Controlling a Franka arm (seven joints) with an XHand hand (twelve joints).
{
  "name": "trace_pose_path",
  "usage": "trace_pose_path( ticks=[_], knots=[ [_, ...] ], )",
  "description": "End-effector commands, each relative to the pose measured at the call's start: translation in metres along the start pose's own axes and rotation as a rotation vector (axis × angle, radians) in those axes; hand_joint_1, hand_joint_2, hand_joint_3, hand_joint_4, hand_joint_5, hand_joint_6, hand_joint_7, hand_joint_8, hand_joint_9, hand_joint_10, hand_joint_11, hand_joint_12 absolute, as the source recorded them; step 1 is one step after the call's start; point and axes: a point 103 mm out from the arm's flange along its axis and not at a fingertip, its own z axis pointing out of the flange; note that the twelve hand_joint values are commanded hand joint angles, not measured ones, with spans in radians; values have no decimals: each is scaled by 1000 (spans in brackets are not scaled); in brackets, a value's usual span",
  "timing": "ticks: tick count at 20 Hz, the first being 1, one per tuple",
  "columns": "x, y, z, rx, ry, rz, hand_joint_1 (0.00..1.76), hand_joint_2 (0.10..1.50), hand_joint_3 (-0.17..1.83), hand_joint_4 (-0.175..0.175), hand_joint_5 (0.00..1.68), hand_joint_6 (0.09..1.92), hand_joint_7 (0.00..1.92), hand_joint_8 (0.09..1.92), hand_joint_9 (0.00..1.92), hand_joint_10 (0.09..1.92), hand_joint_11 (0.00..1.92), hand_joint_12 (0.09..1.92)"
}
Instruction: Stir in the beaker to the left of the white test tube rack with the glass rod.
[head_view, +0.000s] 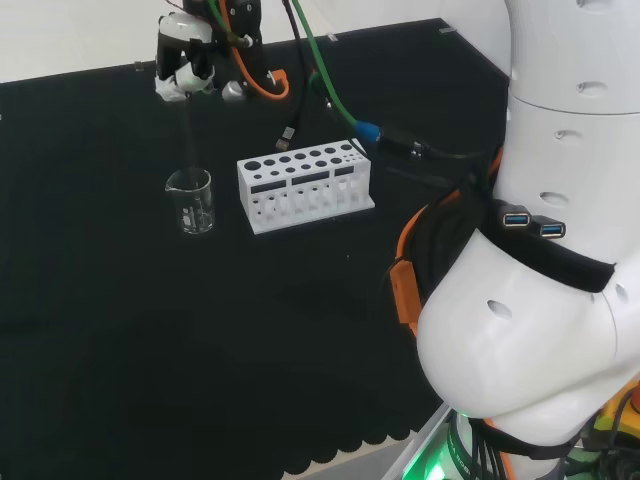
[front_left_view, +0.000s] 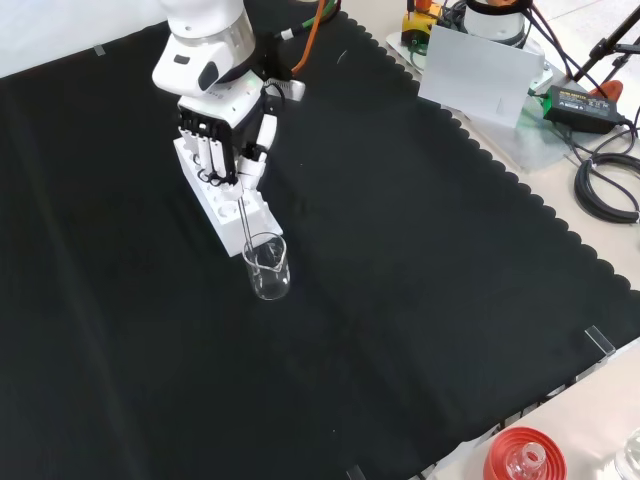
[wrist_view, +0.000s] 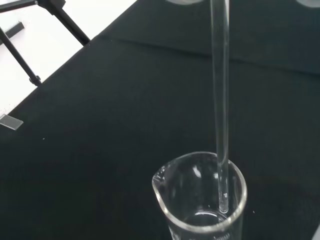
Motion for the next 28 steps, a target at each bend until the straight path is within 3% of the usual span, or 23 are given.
trace_pose_path(
  ticks=[1, 7, 18, 21, 23, 25, 28],
  knots=[
    [-4, -28, 1, -8, -3, 28, 1322, 1077, -175, -175, 1347, 94, 1300, 773, 1638, 631, 1572, 723],
    [11, -39, 4, -5, 10, 23, 1323, 1077, -175, -175, 1347, 95, 1300, 772, 1639, 631, 1572, 723],
    [17, -7, 14, 18, 43, -20, 1322, 1077, -175, -175, 1346, 97, 1301, 771, 1638, 630, 1573, 722],
    [13, -3, 13, -31, 98, -43, 1322, 1077, -175, -175, 1346, 98, 1301, 771, 1638, 630, 1573, 722],
    [11, 0, 12, -15, 96, -34, 1323, 1077, -175, -175, 1346, 98, 1301, 771, 1638, 630, 1573, 722],
    [10, 3, 10, 16, 43, -28, 1322, 1077, -175, -175, 1345, 98, 1301, 771, 1638, 630, 1573, 722],
    [3, 6, 6, 28, 38, -20, 1322, 1077, -175, -175, 1345, 99, 1301, 770, 1637, 630, 1573, 722]
  ],
)
